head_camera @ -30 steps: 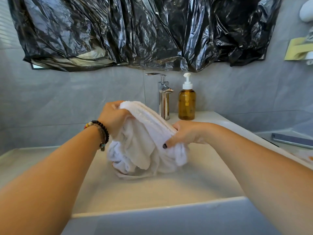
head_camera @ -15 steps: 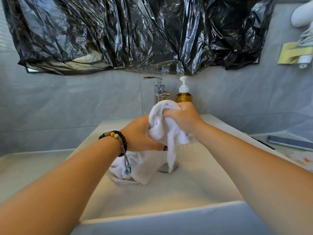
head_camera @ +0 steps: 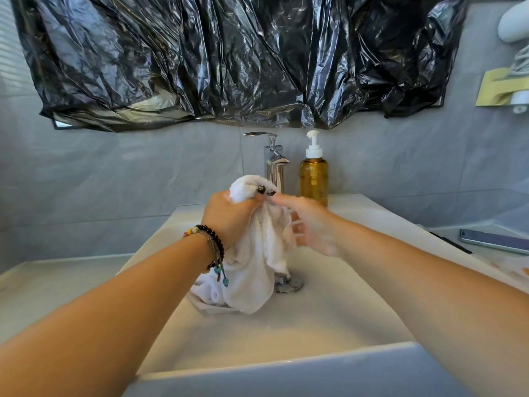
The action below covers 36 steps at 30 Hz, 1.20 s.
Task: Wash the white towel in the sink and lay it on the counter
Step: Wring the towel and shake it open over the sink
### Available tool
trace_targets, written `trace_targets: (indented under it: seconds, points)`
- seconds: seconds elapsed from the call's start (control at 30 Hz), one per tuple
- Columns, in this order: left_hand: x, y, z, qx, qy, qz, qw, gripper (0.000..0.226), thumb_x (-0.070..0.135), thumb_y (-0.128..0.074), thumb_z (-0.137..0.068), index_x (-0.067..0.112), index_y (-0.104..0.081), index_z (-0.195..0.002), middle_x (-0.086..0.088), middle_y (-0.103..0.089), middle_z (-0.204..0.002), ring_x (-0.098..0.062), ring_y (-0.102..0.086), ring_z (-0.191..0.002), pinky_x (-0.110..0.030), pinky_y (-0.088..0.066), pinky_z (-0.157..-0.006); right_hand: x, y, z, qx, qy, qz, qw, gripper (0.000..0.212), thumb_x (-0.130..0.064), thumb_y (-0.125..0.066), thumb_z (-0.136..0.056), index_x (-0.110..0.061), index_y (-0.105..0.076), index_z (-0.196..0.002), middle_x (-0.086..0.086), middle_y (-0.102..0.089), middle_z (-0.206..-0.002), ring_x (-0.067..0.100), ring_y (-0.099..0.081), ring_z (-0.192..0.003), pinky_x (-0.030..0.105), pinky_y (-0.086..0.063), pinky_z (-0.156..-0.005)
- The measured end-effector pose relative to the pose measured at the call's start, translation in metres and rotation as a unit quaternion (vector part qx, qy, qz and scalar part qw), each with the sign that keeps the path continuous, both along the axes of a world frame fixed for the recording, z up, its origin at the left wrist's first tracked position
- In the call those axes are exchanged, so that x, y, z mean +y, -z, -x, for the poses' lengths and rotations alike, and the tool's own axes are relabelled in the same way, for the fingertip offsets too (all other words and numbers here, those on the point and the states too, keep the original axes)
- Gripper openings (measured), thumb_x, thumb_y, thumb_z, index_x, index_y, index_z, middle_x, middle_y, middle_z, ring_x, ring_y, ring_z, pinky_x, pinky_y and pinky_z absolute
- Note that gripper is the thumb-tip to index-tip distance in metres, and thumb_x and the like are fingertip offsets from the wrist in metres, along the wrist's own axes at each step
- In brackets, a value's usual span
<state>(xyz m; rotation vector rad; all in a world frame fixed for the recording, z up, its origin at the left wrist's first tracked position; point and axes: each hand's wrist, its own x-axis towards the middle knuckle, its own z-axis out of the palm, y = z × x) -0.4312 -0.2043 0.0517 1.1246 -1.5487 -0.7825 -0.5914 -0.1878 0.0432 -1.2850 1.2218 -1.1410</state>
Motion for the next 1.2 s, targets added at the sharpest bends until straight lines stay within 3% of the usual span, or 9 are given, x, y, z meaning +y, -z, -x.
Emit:
trace_targets:
  seconds: [0.2, 0.33, 0.47, 0.6, 0.8, 0.9, 0.97, 1.1, 1.2]
  points:
    - [0.001, 0.003, 0.000, 0.038, -0.001, 0.008, 0.999, 0.015, 0.009, -0.056, -0.090, 0.010, -0.066, -0.079, -0.007, -0.065, -0.072, -0.021, -0.059, -0.067, -0.031, -0.049, -0.062, -0.007, 0.018, -0.023, -0.020, -0.060, -0.028, 0.998, 0.052, -0.064, -0.061, -0.081, -0.027, -0.067, -0.118, 0.003, -0.073, -0.110, 0.027, -0.067, -0.107, 0.048, -0.049, -0.099]
    - [-0.008, -0.002, -0.003, 0.094, -0.036, -0.006, 0.995, 0.012, 0.013, -0.058, -0.088, 0.012, -0.068, -0.080, -0.009, -0.065, -0.077, -0.022, -0.060, -0.073, -0.038, -0.051, -0.071, -0.004, 0.021, -0.030, -0.057, -0.032, -0.022, 0.998, 0.048, -0.054, -0.049, -0.095, -0.017, -0.061, -0.123, 0.007, -0.073, -0.102, 0.025, -0.069, -0.088, 0.036, -0.058, -0.072]
    - [-0.011, -0.003, -0.002, 0.091, -0.074, -0.024, 0.993, 0.014, 0.027, -0.059, -0.091, 0.019, -0.063, -0.080, -0.005, -0.064, -0.078, -0.026, -0.061, -0.075, -0.038, -0.053, -0.075, -0.009, 0.021, -0.040, -0.006, 0.027, 0.008, 1.000, 0.046, -0.050, -0.045, -0.098, -0.015, -0.056, -0.124, 0.012, -0.069, -0.112, 0.029, -0.067, -0.100, 0.047, -0.055, -0.090]
    - [-0.009, -0.007, -0.002, 0.065, -0.077, -0.038, 0.994, 0.014, 0.023, -0.054, -0.092, 0.016, -0.063, -0.084, -0.005, -0.063, -0.083, -0.025, -0.058, -0.079, -0.039, -0.051, -0.078, -0.006, 0.013, -0.041, 0.072, 0.077, 0.026, 0.994, 0.050, -0.049, -0.037, -0.101, -0.009, -0.060, -0.119, 0.020, -0.068, -0.107, 0.031, -0.065, -0.093, 0.042, -0.053, -0.080]
    - [-0.003, -0.004, 0.001, 0.053, -0.057, -0.068, 0.995, 0.020, 0.027, -0.058, -0.090, 0.010, -0.066, -0.089, -0.009, -0.067, -0.078, -0.027, -0.060, -0.071, -0.032, -0.046, -0.063, -0.004, 0.007, -0.032, 0.151, 0.143, 0.051, 0.977, 0.046, -0.045, -0.043, -0.099, -0.003, -0.063, -0.097, 0.015, -0.063, -0.097, 0.026, -0.056, -0.079, 0.027, -0.038, -0.057]
    - [-0.002, -0.003, 0.002, 0.047, -0.053, -0.089, 0.994, 0.026, 0.032, -0.062, -0.085, 0.008, -0.069, -0.092, -0.014, -0.073, -0.088, -0.033, -0.068, -0.085, -0.039, -0.054, -0.074, -0.001, 0.001, -0.027, 0.160, 0.163, 0.043, 0.973, 0.040, -0.041, -0.049, -0.097, -0.013, -0.049, -0.067, 0.004, -0.052, -0.070, 0.020, -0.048, -0.063, 0.028, -0.032, -0.052]
    - [-0.003, -0.003, -0.001, 0.047, -0.038, -0.084, 0.995, 0.024, 0.034, -0.067, -0.084, 0.011, -0.069, -0.087, -0.013, -0.073, -0.088, -0.032, -0.069, -0.087, -0.040, -0.055, -0.078, -0.005, -0.003, -0.020, 0.123, 0.191, 0.006, 0.974, 0.035, -0.042, -0.053, -0.092, -0.016, -0.046, -0.069, 0.004, -0.050, -0.069, 0.021, -0.046, -0.059, 0.026, -0.031, -0.048]
    - [-0.013, 0.004, -0.019, -0.095, 0.023, -0.042, 0.994, 0.037, 0.045, -0.075, -0.075, 0.014, -0.068, -0.096, -0.008, -0.073, -0.095, -0.027, -0.069, -0.092, -0.042, -0.054, -0.084, -0.004, -0.005, 0.012, -0.021, 0.232, -0.070, 0.970, 0.031, -0.043, -0.066, -0.081, -0.015, -0.060, -0.091, 0.005, -0.065, -0.083, 0.021, -0.056, -0.064, 0.021, -0.042, -0.047]
    - [-0.019, 0.010, -0.032, -0.204, 0.099, -0.086, 0.970, 0.049, 0.041, -0.078, -0.078, 0.020, -0.061, -0.119, 0.002, -0.066, -0.119, -0.016, -0.061, -0.110, -0.035, -0.048, -0.100, 0.001, 0.004, 0.035, -0.069, 0.224, -0.119, 0.965, 0.019, -0.027, -0.069, -0.086, -0.011, -0.062, -0.096, 0.007, -0.055, -0.071, 0.016, -0.045, -0.057, 0.020, -0.039, -0.046]
